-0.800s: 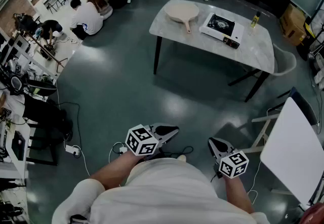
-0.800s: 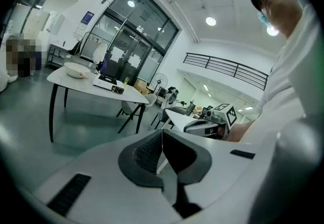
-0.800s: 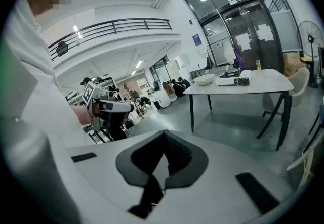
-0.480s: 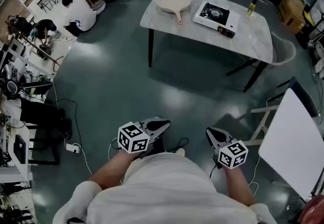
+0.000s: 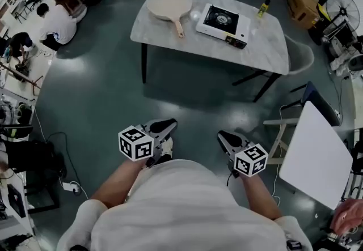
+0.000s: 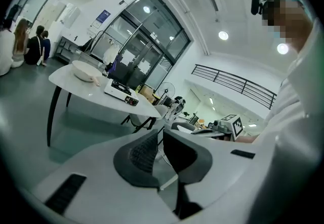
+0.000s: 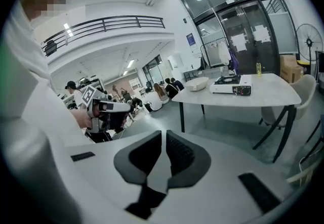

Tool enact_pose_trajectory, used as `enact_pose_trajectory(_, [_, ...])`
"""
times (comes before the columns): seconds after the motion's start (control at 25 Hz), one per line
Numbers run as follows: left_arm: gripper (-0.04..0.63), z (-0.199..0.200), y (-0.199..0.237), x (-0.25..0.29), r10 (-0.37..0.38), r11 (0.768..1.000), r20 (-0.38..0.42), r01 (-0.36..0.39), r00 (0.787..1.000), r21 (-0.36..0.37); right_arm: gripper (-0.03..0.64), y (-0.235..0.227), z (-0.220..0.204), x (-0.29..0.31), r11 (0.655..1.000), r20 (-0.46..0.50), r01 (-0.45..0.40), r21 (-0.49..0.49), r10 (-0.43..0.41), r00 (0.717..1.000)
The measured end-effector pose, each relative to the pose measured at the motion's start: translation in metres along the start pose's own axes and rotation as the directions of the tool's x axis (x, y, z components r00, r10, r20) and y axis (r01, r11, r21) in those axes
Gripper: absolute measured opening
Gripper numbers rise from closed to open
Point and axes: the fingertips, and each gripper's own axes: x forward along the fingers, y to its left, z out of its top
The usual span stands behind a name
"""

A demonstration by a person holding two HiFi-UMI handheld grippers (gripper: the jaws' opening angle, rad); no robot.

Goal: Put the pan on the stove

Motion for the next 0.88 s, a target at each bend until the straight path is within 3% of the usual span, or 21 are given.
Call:
enact_pose_trajectory(0.24, [0.118, 0.062, 0.075, 0.010, -0.040, 0.999, -0.018, 0.041, 0.999, 0.012, 0.056, -0.004, 0.052, 0.059, 0.999, 0.014, 0.041, -0.003, -0.041, 0.999])
enact_pose_trajectory(0.4, [0.178, 0.082, 0.106, 0.022, -0.019, 1.000, -0.039, 0.019, 0.999, 0.017, 0.057, -0.014, 0.070, 0.067, 0.998, -0.011, 0.065, 0.000, -0.065, 0.998])
enact_pose_trajectory(0.52, [0.183, 0.100, 0.118, 0.040, -0.034, 0.999, -0.022, 0.035, 0.999, 0.024, 0.057, -0.040, 0.080, 0.068, 0.996, -0.017, 0.086, 0.032, -0.086, 0.996])
enact_pose_trajectory(0.64, [0.181, 0.126, 0.129, 0.058, -0.057, 0.998, 0.043, 0.058, 0.997, -0.020, 0.057, -0.068, 0.090, 0.075, 0.995, -0.024, 0.076, 0.068, -0.074, 0.997])
enact_pose_trajectory(0.88, [0.193, 0.168, 0.187, 0.099, 0.034, 0.985, 0.127, -0.013, 0.991, -0.170, 0.057, -0.131, 0.129, 0.086, 0.998, -0.020, 0.038, 0.051, -0.037, 0.999])
